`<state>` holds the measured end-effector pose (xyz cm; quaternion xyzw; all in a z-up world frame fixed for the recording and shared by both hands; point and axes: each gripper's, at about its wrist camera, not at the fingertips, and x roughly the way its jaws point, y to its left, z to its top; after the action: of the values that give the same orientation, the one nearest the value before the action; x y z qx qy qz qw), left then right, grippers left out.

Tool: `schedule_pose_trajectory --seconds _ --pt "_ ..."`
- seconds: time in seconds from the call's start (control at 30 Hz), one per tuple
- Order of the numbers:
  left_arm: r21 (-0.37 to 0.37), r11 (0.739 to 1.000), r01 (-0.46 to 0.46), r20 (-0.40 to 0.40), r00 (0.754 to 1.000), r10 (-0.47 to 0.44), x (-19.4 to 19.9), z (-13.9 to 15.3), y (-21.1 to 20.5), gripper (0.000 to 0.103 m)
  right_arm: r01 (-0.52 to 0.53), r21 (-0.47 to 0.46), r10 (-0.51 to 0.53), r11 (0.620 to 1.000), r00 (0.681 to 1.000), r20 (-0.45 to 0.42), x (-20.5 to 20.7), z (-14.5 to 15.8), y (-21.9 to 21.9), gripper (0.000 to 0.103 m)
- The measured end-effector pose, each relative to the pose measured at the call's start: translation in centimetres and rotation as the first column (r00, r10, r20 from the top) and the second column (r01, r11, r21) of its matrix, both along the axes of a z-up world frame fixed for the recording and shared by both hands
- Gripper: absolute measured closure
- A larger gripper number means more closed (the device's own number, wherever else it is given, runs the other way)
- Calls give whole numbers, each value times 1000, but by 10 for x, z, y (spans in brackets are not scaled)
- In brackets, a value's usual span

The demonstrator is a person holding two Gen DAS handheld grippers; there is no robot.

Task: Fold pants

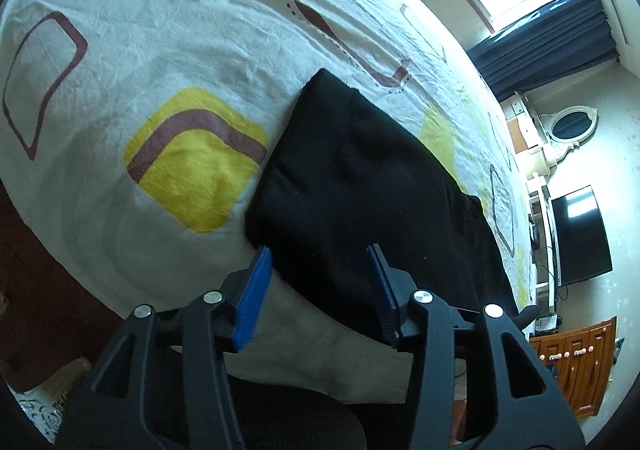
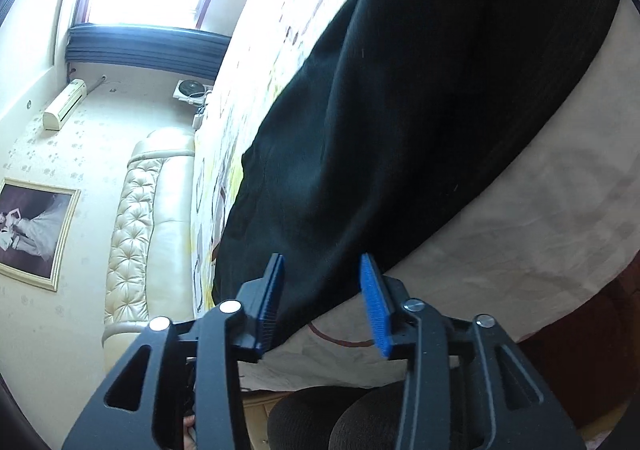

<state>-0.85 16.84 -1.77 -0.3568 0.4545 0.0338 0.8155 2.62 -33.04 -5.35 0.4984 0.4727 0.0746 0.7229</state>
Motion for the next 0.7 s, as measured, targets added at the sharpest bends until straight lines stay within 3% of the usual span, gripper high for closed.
schedule_pose_trajectory --seconds 0.07,0.2,0.27,0.3,0.43,0.47,0.53,0.6,0.7 --pt "35 999 -18 32 999 17 -5 14 -3 50 33 -30 -32 999 999 23 3 19 -30 56" --pt "21 1000 1 111 994 -3 -1 31 -20 27 158 -128 -148 979 985 86 11 52 -114 56" --pt "22 999 38 120 992 -40 10 32 -34 21 247 -120 -237 962 967 94 10 56 -163 46" --pt "16 999 52 118 992 -54 16 31 -41 20 291 -109 -282 950 955 95 9 56 -187 46" --pt "-51 996 69 86 994 -65 39 12 -57 19 515 -120 -507 849 857 94 -13 52 -277 46" --pt "-62 996 68 77 995 -63 44 6 -58 19 557 -151 -549 817 830 94 -20 51 -297 46" --pt "-62 996 58 49 997 -55 51 -4 -62 19 576 -264 -574 773 813 94 -23 51 -331 46" --pt "-65 997 48 36 998 -46 55 -14 -63 17 536 -403 -559 742 826 70 -17 52 -358 46" --pt "-60 997 49 56 997 -45 56 -17 -66 10 395 -497 -444 773 896 21 8 45 -383 46"
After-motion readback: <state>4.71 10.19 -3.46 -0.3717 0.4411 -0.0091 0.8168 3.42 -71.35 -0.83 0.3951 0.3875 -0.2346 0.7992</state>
